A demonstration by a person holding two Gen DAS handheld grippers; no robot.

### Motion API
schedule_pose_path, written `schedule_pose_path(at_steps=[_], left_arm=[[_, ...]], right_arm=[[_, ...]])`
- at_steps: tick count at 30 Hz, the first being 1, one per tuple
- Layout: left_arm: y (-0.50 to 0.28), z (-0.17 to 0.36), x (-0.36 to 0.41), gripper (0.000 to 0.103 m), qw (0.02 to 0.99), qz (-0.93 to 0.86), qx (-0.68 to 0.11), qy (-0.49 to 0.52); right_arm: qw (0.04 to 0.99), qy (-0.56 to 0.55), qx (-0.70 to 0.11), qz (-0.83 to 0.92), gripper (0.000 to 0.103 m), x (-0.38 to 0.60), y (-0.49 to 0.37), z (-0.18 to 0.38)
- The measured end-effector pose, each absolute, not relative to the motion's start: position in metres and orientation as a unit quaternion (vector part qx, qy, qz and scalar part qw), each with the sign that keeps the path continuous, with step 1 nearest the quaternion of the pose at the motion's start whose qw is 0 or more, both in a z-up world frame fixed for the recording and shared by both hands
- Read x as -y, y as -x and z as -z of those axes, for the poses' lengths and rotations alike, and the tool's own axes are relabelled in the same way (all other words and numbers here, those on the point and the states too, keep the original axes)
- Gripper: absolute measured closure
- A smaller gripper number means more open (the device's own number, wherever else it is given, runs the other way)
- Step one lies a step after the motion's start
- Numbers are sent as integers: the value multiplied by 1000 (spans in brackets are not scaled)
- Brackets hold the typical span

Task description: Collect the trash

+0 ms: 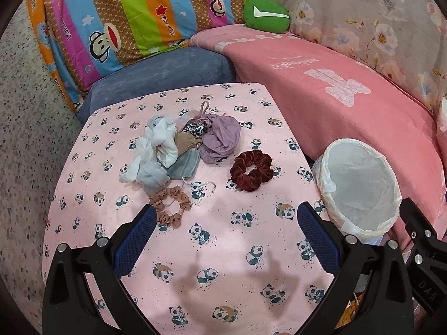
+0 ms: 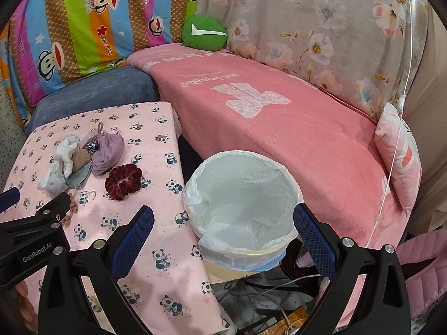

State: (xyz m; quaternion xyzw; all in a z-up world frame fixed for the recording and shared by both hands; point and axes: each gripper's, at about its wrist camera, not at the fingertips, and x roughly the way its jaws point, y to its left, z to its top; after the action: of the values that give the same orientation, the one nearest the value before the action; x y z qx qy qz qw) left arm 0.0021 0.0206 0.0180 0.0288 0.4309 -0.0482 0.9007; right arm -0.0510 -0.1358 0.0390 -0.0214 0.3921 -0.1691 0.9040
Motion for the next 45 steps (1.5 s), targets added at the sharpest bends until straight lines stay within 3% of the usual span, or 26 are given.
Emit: schedule_pose_path(at_steps=[45], left_arm=[[-24,0,-29,7,904,69,-420,-29]], right_arm=[[905,10,-388,175,5,146,26,-21]])
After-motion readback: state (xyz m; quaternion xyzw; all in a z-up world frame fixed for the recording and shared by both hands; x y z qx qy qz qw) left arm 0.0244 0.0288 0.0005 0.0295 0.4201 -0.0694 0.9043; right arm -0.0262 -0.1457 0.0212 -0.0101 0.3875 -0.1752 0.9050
